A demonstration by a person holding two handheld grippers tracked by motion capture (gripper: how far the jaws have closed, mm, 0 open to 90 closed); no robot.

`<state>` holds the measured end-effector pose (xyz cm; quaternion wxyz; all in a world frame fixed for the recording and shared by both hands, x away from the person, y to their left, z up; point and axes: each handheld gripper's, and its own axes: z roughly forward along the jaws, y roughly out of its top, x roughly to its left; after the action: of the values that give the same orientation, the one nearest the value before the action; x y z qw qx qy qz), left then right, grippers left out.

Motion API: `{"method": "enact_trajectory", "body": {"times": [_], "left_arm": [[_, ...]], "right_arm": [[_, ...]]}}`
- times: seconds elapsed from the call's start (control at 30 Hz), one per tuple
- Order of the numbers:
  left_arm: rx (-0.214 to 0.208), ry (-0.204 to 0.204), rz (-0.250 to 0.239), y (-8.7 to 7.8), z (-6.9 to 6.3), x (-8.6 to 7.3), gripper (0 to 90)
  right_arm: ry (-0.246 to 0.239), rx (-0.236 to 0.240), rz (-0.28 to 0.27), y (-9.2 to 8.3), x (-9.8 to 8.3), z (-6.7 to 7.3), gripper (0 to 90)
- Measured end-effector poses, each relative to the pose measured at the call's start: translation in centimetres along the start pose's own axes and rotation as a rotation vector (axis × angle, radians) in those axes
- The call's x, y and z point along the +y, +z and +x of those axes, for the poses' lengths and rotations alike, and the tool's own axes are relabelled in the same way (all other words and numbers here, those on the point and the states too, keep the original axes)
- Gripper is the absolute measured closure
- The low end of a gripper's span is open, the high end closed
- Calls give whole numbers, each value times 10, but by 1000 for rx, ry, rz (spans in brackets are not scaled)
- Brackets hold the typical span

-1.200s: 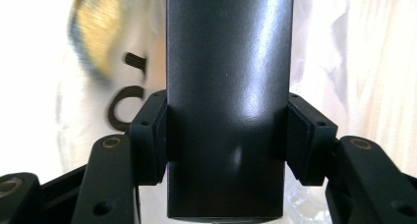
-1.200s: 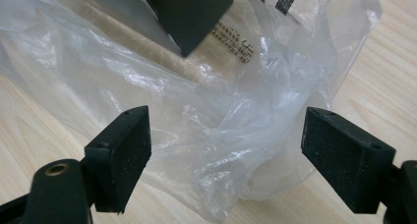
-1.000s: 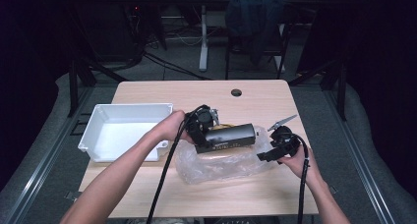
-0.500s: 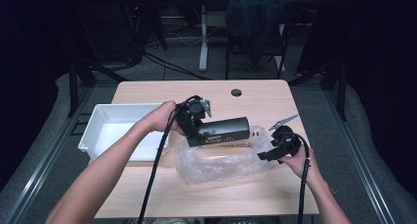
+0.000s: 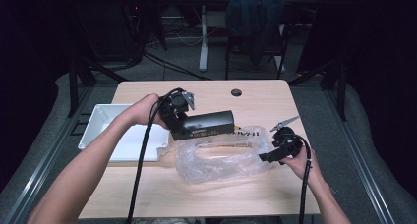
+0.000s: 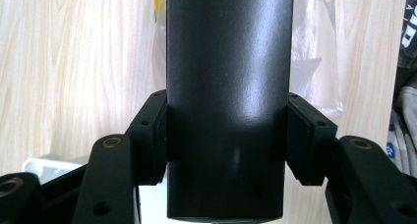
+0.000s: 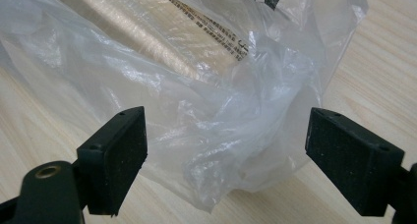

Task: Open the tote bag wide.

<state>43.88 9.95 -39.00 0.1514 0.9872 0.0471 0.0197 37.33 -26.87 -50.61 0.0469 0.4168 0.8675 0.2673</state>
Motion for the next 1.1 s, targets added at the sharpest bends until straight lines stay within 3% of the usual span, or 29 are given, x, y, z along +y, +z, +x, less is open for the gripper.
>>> {"method": "enact_trajectory", "body": {"times": [0.7,1.1], "left_arm": [[12,-48,-13,-28,15,-48,436],[21,-108,-35,-41,23,-78,436]], "right_arm": [[24,-4,-4,-6,-9,-3,156],[30,-8,-6,-8,-12,-3,155]]}}
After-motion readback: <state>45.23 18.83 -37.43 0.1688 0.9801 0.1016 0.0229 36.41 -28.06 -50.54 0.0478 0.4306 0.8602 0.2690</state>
